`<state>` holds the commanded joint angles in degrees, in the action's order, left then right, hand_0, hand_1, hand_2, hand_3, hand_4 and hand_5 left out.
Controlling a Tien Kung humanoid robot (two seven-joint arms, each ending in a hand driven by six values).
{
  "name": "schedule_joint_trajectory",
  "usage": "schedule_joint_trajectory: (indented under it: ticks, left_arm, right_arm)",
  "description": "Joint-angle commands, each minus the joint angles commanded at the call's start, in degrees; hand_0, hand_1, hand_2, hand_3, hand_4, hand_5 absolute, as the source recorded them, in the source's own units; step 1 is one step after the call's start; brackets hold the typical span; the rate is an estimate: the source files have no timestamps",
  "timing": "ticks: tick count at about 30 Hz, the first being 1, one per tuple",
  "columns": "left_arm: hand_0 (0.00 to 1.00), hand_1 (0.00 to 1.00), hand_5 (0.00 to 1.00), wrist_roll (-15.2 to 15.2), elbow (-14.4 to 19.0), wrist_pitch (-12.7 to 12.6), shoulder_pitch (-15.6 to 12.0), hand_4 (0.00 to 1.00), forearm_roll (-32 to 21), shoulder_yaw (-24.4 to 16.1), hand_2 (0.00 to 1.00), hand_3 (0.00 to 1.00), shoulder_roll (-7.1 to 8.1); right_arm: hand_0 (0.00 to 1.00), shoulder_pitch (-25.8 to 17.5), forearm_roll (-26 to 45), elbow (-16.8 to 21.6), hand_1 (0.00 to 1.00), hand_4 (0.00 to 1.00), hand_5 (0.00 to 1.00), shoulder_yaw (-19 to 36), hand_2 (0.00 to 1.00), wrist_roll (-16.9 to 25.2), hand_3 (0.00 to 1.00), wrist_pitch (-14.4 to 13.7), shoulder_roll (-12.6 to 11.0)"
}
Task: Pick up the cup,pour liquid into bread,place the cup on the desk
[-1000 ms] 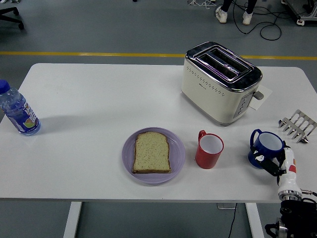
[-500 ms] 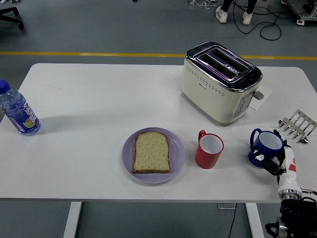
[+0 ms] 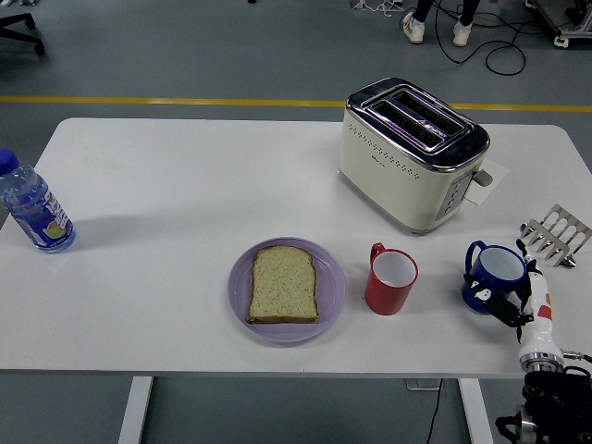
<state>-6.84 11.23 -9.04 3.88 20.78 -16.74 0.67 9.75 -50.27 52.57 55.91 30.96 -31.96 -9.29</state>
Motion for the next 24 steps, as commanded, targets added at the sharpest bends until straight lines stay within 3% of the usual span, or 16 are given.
schedule_joint_trajectory:
  ticks: [2, 3, 8, 9, 24]
  left_arm:
    - [0.632, 0.638, 0.863, 0.01, 0.00, 0.00, 0.00, 0.239, 0.01, 0.00, 0.650, 0.503, 0.00]
    - [0.632, 0.638, 0.863, 0.01, 0.00, 0.00, 0.00, 0.239, 0.00, 0.00, 0.650, 0.503, 0.00]
    - [0.632, 0.638, 0.863, 0.03, -0.01, -0.02, -0.02, 0.239, -0.02, 0.04, 0.650, 0.503, -0.01]
    - [0.632, 0.637, 0.863, 0.03, -0.01, -0.02, -0.02, 0.239, -0.04, 0.05, 0.650, 0.503, -0.01]
    - [0.632, 0.637, 0.863, 0.01, -0.01, 0.01, -0.18, 0.239, 0.04, 0.08, 0.649, 0.502, -0.05]
  right_arm:
    - [0.633, -0.04, -0.11, 0.04, 0.586, 0.900, 0.002, 0.03, 0.774, 0.05, 0.998, 0.07, 0.00]
    - [0.683, -0.05, -0.14, 0.05, 0.608, 0.905, 0.002, 0.04, 0.799, 0.06, 0.998, 0.09, 0.00]
    - [0.683, -0.18, -0.61, 0.27, 0.608, 0.905, 0.002, 0.13, 0.799, 0.16, 0.998, 0.33, -0.03]
    - [0.758, -0.21, -0.72, 0.33, 0.664, 0.909, 0.002, 0.16, 0.836, 0.20, 0.998, 0.36, -0.04]
    - [0.825, -1.14, -3.77, 0.83, 0.724, 0.909, 0.002, 1.47, 0.868, -0.11, 0.998, 1.27, -0.14]
